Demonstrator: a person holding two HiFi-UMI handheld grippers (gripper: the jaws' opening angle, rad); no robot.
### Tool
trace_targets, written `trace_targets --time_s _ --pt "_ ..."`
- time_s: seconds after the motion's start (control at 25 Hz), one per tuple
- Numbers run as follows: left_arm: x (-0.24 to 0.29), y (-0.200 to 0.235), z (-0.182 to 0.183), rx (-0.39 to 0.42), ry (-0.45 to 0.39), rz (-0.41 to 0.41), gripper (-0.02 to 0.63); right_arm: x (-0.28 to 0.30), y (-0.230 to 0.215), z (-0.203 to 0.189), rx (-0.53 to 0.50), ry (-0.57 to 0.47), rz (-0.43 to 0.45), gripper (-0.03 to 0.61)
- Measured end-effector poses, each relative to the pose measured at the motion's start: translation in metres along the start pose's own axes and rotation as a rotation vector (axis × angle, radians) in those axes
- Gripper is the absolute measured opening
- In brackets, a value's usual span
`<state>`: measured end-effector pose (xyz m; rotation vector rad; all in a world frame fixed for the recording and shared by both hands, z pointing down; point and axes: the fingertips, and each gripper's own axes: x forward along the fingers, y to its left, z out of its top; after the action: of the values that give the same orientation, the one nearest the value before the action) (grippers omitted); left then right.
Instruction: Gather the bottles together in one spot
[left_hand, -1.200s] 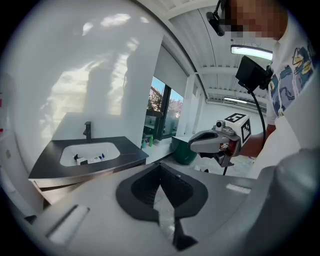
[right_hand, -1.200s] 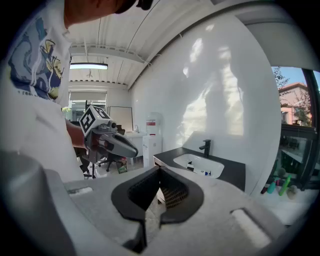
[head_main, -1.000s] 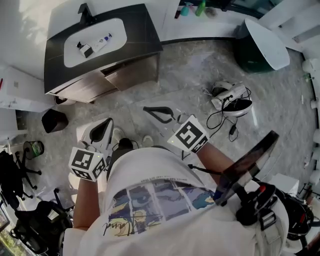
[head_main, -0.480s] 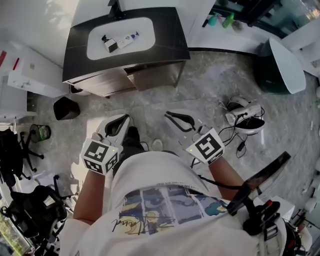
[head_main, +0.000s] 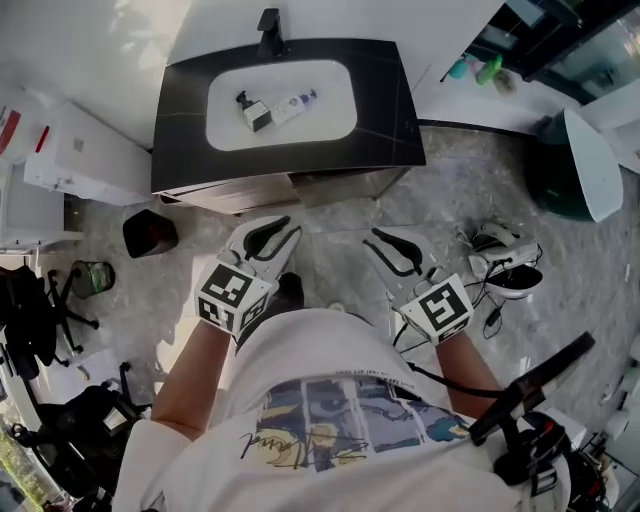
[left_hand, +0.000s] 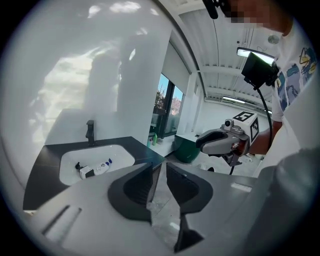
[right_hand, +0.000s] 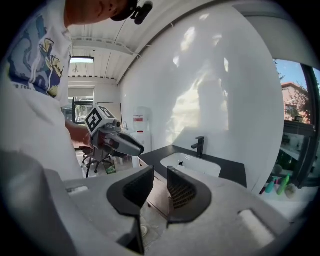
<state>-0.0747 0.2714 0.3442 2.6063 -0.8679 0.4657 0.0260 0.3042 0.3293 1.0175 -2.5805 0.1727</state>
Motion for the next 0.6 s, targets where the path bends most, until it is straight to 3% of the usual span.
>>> trace_targets --time_s 0.36,0.6 --pt "0.017 0.092 0.021 0.071 0.040 -0.112 0.100 0.092 -0.020 0.021 0.054 0.036 -0.084 0.081" --pt "0.057 0.148 0.029 0.116 0.071 -0.086 0.100 0.116 -0.037 0.031 0.075 0.058 -0.119 0.081"
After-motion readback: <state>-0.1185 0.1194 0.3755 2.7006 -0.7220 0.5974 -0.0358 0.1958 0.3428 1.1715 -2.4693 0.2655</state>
